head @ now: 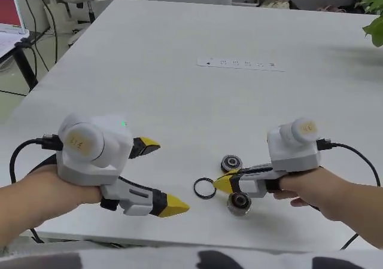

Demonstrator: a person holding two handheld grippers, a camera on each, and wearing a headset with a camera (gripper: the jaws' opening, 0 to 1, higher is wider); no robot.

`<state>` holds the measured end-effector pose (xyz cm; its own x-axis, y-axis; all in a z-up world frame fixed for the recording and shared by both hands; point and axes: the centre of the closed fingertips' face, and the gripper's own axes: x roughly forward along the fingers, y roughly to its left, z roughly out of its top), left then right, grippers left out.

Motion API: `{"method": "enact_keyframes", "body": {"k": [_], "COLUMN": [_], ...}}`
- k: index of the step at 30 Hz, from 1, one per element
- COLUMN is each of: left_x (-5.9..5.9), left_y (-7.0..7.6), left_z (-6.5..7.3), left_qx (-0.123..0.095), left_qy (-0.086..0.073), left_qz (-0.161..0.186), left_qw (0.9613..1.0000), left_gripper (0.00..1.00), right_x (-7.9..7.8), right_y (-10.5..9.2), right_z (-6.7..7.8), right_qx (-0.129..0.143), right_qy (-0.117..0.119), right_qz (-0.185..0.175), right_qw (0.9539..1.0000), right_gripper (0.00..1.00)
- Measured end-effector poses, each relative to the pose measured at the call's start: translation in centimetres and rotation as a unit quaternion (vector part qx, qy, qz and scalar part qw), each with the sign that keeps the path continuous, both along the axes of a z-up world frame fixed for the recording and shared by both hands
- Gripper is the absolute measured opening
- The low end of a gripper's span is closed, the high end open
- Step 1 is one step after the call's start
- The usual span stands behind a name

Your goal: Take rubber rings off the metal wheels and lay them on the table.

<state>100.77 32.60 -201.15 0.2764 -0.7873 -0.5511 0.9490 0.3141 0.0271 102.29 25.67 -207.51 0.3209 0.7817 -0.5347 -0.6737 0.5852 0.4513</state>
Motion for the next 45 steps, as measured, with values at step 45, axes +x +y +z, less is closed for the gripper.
{"method": "enact_keyframes", "body": {"k": [45], "left_x": [3.0], "left_y": [-4.9], "left_z": [-1.2], "left_qx": [0.011], "left_qy": [0.031], "left_qz": [-0.032], "left_qw": [0.9989], "left_gripper": [0.59], "right_x": [1.9], "right_y": [-6.2], "right_z": [2.5], "right_qx": [-0.027], "right_qy": [-0.092], "right_qz": [-0.056], "right_qw": [0.9938], "right_gripper": [0.27]}}
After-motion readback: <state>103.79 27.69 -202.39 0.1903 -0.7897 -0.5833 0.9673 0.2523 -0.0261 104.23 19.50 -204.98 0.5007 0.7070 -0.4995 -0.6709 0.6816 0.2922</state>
